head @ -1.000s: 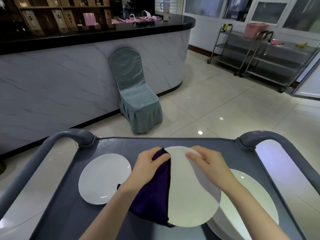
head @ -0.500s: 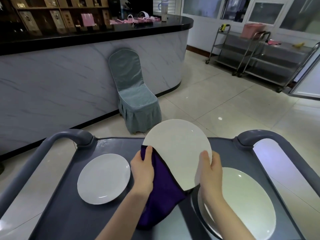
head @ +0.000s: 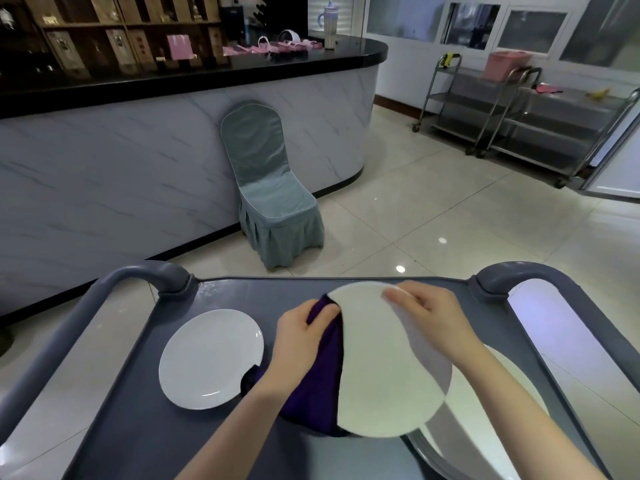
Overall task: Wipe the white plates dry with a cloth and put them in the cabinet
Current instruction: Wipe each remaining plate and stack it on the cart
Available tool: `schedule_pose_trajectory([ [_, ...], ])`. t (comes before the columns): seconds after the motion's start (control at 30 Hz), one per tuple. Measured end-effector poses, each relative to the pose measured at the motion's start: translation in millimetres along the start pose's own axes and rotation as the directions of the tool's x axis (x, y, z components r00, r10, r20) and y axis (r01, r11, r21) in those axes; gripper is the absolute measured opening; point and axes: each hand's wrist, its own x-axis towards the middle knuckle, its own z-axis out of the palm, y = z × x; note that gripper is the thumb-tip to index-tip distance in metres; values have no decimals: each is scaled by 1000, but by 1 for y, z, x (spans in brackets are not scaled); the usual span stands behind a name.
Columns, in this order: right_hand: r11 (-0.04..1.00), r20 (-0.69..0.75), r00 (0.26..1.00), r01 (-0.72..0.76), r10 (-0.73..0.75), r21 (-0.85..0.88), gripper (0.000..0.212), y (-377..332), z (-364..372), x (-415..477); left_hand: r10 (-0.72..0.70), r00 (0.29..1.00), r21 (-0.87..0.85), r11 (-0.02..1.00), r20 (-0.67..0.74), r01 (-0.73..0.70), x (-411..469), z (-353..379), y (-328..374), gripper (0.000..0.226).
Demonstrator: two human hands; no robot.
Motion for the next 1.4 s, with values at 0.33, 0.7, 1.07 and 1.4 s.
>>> schedule_pose_trajectory([
  [0.33, 997, 154, 987, 59, -50, -52, 32, -16, 16, -7, 118, 974, 191, 969, 194, -155, 13, -11, 15, 33],
  [0.7, 995, -24, 998, -55, 57, 84, 40, 0, 16, -11, 14, 999, 103, 994, 47, -19, 13, -16, 2, 29],
  [1.07, 894, -403, 846, -171, 349, 415, 50, -7, 35, -11, -197, 942, -128, 977, -272, 168, 10, 3, -5, 41],
  [1.4, 957, -255, 950, -110, 181, 268, 11, 3, 16, -3, -150, 935, -73, 988, -320, 133, 13, -10, -9, 45],
])
